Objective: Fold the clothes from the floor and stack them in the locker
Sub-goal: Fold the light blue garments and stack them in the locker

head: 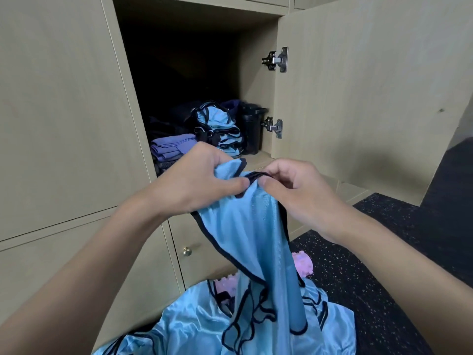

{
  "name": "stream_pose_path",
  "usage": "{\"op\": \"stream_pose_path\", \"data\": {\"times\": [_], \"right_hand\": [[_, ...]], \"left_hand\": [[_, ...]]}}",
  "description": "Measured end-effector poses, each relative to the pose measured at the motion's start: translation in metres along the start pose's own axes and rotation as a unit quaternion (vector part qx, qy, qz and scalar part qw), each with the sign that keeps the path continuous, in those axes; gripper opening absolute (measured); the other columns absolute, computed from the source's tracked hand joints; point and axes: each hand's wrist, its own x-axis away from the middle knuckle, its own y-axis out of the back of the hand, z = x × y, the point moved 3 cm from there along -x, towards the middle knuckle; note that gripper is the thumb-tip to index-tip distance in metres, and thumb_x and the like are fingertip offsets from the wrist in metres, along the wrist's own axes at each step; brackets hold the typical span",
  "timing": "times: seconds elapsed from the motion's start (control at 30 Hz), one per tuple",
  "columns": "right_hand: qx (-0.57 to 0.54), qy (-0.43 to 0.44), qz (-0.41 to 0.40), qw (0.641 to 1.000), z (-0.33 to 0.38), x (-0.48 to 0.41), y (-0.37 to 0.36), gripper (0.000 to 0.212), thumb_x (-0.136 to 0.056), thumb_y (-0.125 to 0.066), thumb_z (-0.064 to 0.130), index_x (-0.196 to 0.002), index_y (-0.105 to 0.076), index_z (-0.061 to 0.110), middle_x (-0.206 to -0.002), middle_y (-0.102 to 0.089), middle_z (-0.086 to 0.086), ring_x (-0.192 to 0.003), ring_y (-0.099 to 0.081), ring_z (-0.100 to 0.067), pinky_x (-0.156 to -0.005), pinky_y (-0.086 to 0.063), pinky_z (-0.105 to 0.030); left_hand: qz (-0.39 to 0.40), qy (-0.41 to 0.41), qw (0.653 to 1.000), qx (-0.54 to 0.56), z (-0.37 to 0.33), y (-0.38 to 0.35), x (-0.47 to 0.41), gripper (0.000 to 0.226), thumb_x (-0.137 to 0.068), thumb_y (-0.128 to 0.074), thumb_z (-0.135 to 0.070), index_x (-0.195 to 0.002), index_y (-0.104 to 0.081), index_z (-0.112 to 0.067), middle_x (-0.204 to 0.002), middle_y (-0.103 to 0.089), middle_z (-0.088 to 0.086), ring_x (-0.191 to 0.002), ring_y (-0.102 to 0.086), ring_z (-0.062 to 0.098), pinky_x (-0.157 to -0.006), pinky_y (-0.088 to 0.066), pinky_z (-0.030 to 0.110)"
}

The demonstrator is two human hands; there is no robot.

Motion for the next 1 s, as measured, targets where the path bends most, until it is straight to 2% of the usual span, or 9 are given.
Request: {"op": "stream_pose_path", "data": {"times": [0.17,0.33,0.47,0.53,0.6,0.7,0.8,0.83,1.0], "right_hand": [[0.05,0.003,0.011,0.999,-0.004,0.002,0.002,0.009,-0.092,-0.063,0.006,-0.086,-0.061,0.013,-0.079,-0.065,-0.009,-0.061,-0.051,-0.006,-0.06,-0.042,-0.015],[0.088,-0.011,-0.012,0.996,-0.008,0.002,0.008,0.01,-0.093,-0.061,0.007,-0.087,-0.064,0.014,-0.083,-0.071,-0.006,-0.065,-0.058,-0.015,-0.064,-0.048,-0.029],[0.137,0.005,-0.007,0.99,-0.003,0.006,0.007,0.011,-0.096,-0.057,0.01,-0.089,-0.065,0.011,-0.074,-0.065,-0.006,-0.056,-0.044,-0.005,-0.056,-0.039,-0.022],[0.146,0.015,-0.013,0.989,0.0,0.007,0.007,0.015,-0.098,-0.053,0.01,-0.087,-0.063,0.005,-0.067,-0.055,-0.01,-0.053,-0.037,-0.006,-0.051,-0.032,-0.021],[0.142,0.018,-0.007,0.99,0.001,0.007,0.006,0.019,-0.099,-0.051,0.01,-0.086,-0.06,0.002,-0.06,-0.045,-0.005,-0.051,-0.034,-0.008,-0.049,-0.03,-0.022],[0.144,0.023,0.016,0.989,0.001,0.008,0.003,0.019,-0.1,-0.051,0.014,-0.088,-0.063,0.004,-0.066,-0.054,-0.013,-0.053,-0.037,-0.007,-0.05,-0.032,-0.028],[0.128,0.025,0.022,0.991,0.003,0.01,0.001,0.016,-0.099,-0.053,0.012,-0.088,-0.065,0.012,-0.067,-0.058,0.002,-0.054,-0.045,-0.003,-0.052,-0.035,-0.018],[0.125,0.026,0.023,0.992,0.003,0.01,0.001,0.016,-0.098,-0.054,0.012,-0.087,-0.065,0.014,-0.068,-0.058,0.008,-0.057,-0.049,-0.001,-0.055,-0.037,-0.015],[0.121,0.011,0.051,0.991,-0.004,0.012,0.003,0.012,-0.097,-0.057,0.013,-0.088,-0.066,0.013,-0.077,-0.068,-0.008,-0.066,-0.057,-0.021,-0.067,-0.047,-0.036]], "left_hand": [[-0.112,-0.005,0.994,0.022,0.0,0.008,0.0,0.04,-0.092,-0.065,-0.019,-0.072,-0.046,0.01,-0.062,-0.041,0.006,-0.053,-0.035,0.015,-0.048,-0.025,0.027],[-0.231,0.014,0.972,0.044,0.01,0.022,-0.002,0.038,-0.089,-0.061,-0.012,-0.07,-0.037,0.01,-0.064,-0.033,0.006,-0.057,-0.03,0.016,-0.051,-0.023,0.028],[-0.256,0.029,0.966,0.02,0.019,0.025,-0.004,0.038,-0.086,-0.061,-0.013,-0.061,-0.034,-0.007,-0.057,-0.032,0.001,-0.052,-0.028,0.017,-0.05,-0.024,0.028],[-0.25,0.012,0.968,-0.014,0.022,0.024,-0.005,0.031,-0.084,-0.067,-0.02,-0.061,-0.047,-0.012,-0.056,-0.048,-0.004,-0.052,-0.04,0.022,-0.049,-0.039,0.032],[-0.19,-0.014,0.982,0.001,0.018,0.019,-0.003,0.015,-0.081,-0.08,-0.029,-0.087,-0.071,-0.018,-0.084,-0.071,-0.008,-0.077,-0.065,0.015,-0.074,-0.055,0.031],[-0.039,-0.037,0.999,-0.003,0.01,-0.005,0.0,0.044,-0.071,-0.085,-0.044,-0.11,-0.072,-0.03,-0.1,-0.072,-0.017,-0.091,-0.064,-0.005,-0.079,-0.048,0.011],[0.032,-0.042,0.999,0.005,0.01,-0.028,0.001,0.014,-0.081,-0.081,-0.028,-0.084,-0.073,-0.016,-0.073,-0.069,0.003,-0.059,-0.059,0.012,-0.058,-0.047,0.029],[0.024,-0.043,0.999,0.011,0.012,-0.028,0.001,0.021,-0.085,-0.078,-0.023,-0.075,-0.068,-0.008,-0.066,-0.063,0.012,-0.052,-0.051,0.014,-0.051,-0.041,0.029],[-0.057,-0.027,0.998,0.01,0.016,-0.014,0.002,0.041,-0.09,-0.072,-0.02,-0.061,-0.048,-0.004,-0.053,-0.042,-0.004,-0.044,-0.035,0.006,-0.042,-0.029,0.017]]}}
